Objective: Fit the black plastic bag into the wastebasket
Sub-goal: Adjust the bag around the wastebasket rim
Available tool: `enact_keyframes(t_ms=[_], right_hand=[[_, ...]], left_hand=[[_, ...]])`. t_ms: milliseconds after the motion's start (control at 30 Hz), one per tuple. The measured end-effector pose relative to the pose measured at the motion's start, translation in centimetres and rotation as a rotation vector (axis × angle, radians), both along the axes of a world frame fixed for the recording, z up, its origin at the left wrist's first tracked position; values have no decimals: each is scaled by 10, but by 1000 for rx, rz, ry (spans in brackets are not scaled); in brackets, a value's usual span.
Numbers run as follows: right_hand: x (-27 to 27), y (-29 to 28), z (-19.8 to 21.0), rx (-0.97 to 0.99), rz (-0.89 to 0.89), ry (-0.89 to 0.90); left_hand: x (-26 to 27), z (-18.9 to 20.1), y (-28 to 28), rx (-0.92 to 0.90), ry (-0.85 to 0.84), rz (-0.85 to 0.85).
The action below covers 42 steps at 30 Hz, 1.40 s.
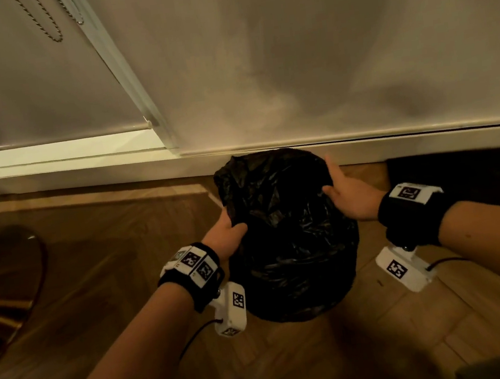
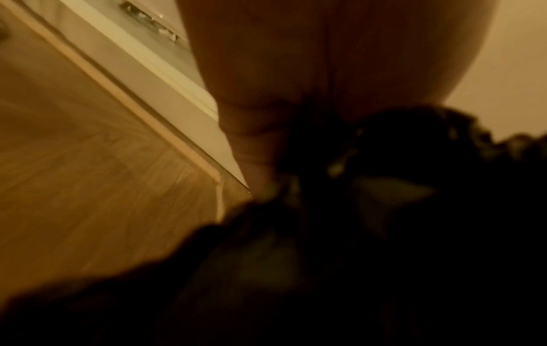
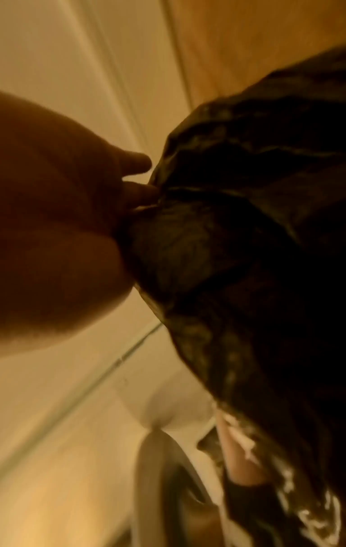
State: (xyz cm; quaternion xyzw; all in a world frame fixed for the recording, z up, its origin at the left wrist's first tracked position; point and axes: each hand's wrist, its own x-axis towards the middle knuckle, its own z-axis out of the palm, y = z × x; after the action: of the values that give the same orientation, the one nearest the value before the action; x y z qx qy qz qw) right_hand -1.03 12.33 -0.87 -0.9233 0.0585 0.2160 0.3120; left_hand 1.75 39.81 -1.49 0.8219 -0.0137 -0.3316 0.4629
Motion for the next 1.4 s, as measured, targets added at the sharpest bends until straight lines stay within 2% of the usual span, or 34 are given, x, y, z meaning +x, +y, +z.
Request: enact_keyframes(t_ms=[33,100,167,200,233,300,367,400,433,533,633,733,833,900,967,1033,1133,1200,1267,1333,1400], right_hand=[[0,3,2,-100,44,-21],[1,10,17,-342,153,-197],[4,27,38,-385,315,-418],[6,38,46,-343,444,-417],[6,51,50,-280,580,-308],[4,77,40,-205,759,139],[5,93,22,-254,784,507],[8,94,15,-289,775,579],[15,93,13,-312,748,580],[38,76,16,-301,576,403],[40,66,17,-258,487,380],[14,77,10,-227,570,369],[-13,81,5,-233,702,492],[-11,72,17,-306,759,373],[0,63,37,-278,719,80],[4,60,52,-210,694,-153],[-6,64,38,-309,798,-233],[-9,61,15,-452,826,-286],[-5,59,3,-531,801,-359],[-4,61,3,-544,782,-387],[-3,64,5,-496,777,-368]], left_hand=[[-1,-3,2,-3,10,9],[-1,-2,4,29,10,-25],[-3,0,3,57,6,-81],[-4,1,1,83,1,-103],[-5,3,-2,114,-19,-129],[-11,10,-10,188,-58,-191],[-17,17,-17,209,-66,-249],[-20,19,-19,211,-66,-273],[-22,21,-21,213,-67,-291],[-24,18,-16,202,-25,-303],[-22,16,-12,166,0,-283],[-16,10,-8,153,-36,-222],[-7,4,-1,56,16,-102],[2,3,8,-25,81,79],[14,4,20,-39,71,238],[27,7,32,21,-7,287],[40,11,42,16,-73,321],[41,12,43,51,-124,309],[38,8,46,173,-240,255],[27,6,49,385,-499,101],[12,5,49,596,-752,-138]])
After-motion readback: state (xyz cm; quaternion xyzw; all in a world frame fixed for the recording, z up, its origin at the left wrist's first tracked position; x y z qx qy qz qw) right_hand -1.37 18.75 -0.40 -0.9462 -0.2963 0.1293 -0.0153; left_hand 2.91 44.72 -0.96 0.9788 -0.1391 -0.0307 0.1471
